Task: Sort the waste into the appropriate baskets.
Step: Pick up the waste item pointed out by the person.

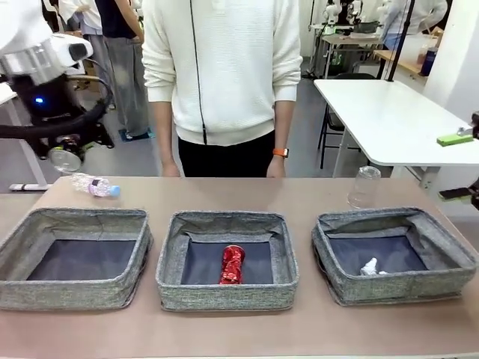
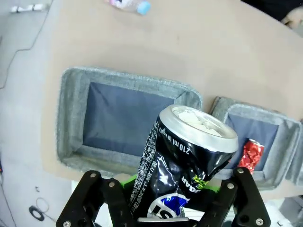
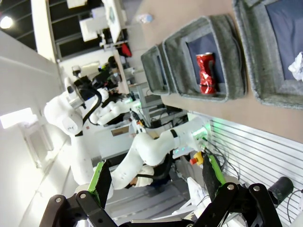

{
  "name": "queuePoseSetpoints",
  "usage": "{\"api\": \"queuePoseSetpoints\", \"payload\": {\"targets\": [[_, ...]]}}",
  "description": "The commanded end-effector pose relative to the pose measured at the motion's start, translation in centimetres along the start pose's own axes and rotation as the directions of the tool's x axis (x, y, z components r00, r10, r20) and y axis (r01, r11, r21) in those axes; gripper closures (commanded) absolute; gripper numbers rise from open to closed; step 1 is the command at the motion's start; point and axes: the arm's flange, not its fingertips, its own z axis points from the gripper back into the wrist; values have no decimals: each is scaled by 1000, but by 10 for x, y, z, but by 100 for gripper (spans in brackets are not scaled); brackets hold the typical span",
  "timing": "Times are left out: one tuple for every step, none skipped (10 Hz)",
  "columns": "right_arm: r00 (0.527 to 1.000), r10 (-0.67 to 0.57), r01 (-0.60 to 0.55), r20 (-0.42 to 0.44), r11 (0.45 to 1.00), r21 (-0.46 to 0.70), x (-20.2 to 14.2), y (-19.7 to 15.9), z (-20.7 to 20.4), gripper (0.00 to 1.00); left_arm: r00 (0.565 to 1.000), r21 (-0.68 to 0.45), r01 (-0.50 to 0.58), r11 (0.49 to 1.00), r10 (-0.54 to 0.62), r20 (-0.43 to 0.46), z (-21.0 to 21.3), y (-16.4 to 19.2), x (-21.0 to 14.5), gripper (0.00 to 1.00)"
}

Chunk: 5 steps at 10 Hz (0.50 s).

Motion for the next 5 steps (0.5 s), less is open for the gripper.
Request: {"api": "queuePoseSetpoints", "payload": {"targets": [[1000,19,-19,9,1000,7,3,3,-2,0,999,8,-13,1000,13,-48,-38,-15,45,100],[1000,19,-19,9,1000,7,3,3,-2,0,999,8,-13,1000,13,-48,-38,-15,45,100],[1000,19,-19,9,1000,7,3,3,-2,0,999,8,-13,1000,13,-48,-38,-15,45,100],[1000,19,-19,9,1000,7,3,3,-2,0,999,19,-17,1000,18,-31,-32,-5,25,100],[1000,19,-19,9,1000,7,3,3,-2,0,999,69,-44,997,43,20,-12,-40,22,100]]}}
